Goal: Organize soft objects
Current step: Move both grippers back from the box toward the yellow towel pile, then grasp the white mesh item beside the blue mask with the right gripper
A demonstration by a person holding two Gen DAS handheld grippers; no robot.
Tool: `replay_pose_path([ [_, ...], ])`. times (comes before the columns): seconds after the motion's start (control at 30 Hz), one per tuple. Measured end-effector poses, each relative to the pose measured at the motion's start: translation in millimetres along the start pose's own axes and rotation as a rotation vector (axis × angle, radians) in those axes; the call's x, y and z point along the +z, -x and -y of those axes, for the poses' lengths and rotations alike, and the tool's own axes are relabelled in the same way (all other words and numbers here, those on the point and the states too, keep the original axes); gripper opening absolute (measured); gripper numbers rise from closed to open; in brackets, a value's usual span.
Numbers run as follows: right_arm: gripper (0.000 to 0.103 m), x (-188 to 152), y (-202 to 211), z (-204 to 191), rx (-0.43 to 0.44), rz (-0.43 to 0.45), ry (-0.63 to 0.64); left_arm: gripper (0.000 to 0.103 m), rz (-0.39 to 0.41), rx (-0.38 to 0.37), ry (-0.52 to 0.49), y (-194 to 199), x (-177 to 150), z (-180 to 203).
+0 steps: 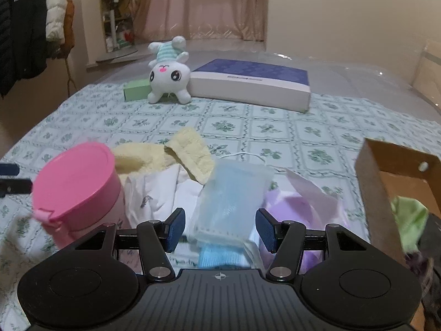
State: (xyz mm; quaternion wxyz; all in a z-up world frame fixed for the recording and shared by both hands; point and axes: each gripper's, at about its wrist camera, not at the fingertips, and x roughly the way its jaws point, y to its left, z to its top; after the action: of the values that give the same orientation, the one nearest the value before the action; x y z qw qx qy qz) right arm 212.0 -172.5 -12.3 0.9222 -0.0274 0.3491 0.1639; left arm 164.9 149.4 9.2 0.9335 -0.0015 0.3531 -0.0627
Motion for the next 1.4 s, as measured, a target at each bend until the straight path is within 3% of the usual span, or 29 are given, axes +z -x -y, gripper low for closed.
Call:
replay_pose_path([
  [0.57, 0.051, 16, -94, 3, -0.009, -0.122, 0.185, 0.078, -0.052, -0.153, -0.067, -92, 42, -29],
  [0.73, 0.023, 16, -105, 4, -0.009, -0.166, 0.205, 0.078, -0.065, -0.228, -0.088, -114, 56, -30],
  [0.8, 0.002, 16, -104, 5, -0.015, -0.169, 0.206, 0.078, -0.078, -0.245, -0.111, -122, 62, -28],
  [0.83, 0.001, 16, -104, 5, -0.015, -0.17, 0.206, 0.078, -0.085, -0.259, -0.121, -126, 65, -26],
  [1.0, 0.0, 20, -97, 9, -0.016, -0.153, 0.205, 0.078, -0.123, -0.359, -0.177, -140, 80, -14],
  [1.2, 0.0, 37, -80, 18, -0.019, -0.096, 0.195, 0.076, -0.177, -0.531, -0.249, -163, 101, 1],
  [1.4, 0.0, 42, -76, 26, 0.005, -0.098, 0.15, 0.075, -0.236, -0.597, -0.28, -193, 115, 21],
])
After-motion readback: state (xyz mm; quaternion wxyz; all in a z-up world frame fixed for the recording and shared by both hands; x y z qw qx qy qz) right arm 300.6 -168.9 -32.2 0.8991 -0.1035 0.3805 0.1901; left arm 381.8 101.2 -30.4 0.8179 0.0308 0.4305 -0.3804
